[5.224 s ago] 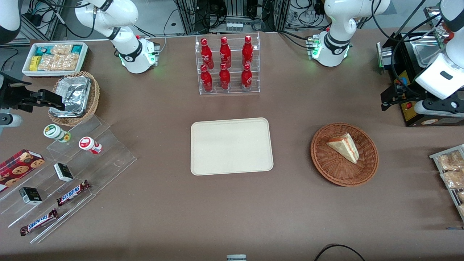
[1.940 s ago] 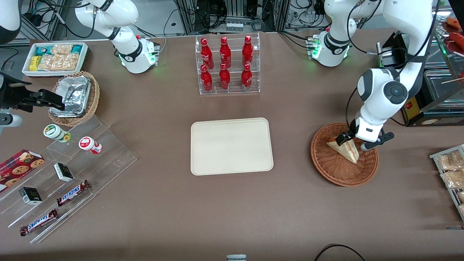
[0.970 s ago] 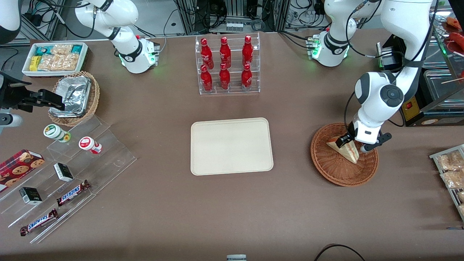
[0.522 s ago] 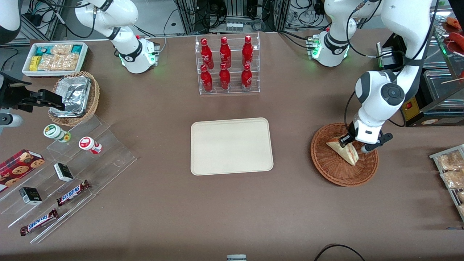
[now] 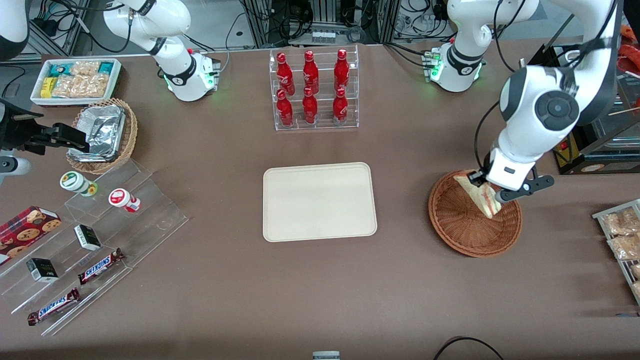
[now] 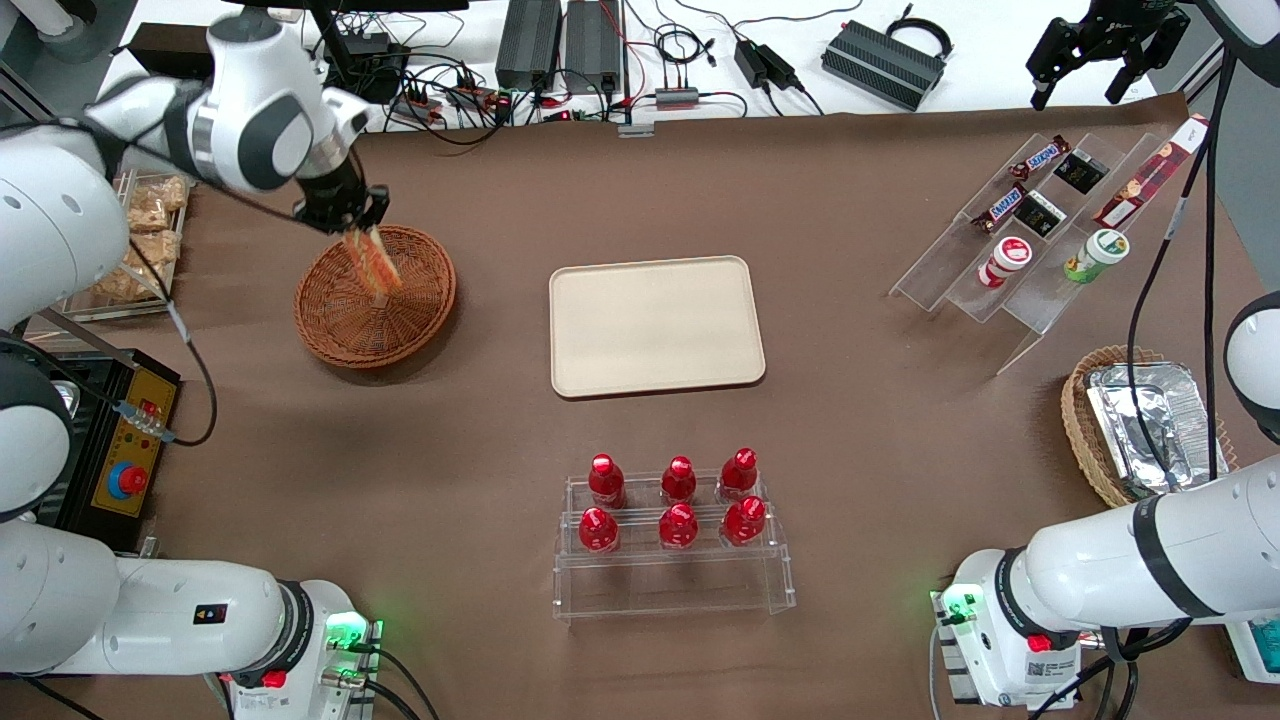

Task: Place sandwich from basket to tray
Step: 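Lift the sandwich and carry it over the cream tray, then lower the sandwich onto the tray and open the left gripper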

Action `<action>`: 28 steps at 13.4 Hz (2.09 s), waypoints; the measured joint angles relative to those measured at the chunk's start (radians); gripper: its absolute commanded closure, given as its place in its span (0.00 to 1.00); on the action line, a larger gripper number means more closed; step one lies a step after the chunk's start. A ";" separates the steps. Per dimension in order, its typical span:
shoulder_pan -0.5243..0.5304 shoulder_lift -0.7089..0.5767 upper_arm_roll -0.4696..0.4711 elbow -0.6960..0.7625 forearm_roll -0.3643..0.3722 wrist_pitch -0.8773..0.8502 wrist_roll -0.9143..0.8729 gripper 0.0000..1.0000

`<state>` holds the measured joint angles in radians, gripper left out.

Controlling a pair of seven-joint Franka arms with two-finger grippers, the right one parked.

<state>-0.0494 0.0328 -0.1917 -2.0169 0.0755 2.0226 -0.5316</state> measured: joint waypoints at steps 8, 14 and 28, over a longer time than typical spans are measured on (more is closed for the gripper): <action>-0.012 0.168 -0.331 0.217 0.000 -0.090 -0.030 1.00; -0.157 0.398 -0.382 0.391 0.052 -0.045 -0.136 1.00; -0.308 0.723 -0.382 0.433 0.408 0.278 -0.393 0.71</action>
<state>-0.3576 0.7555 -0.5733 -1.5837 0.4832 2.3004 -0.9249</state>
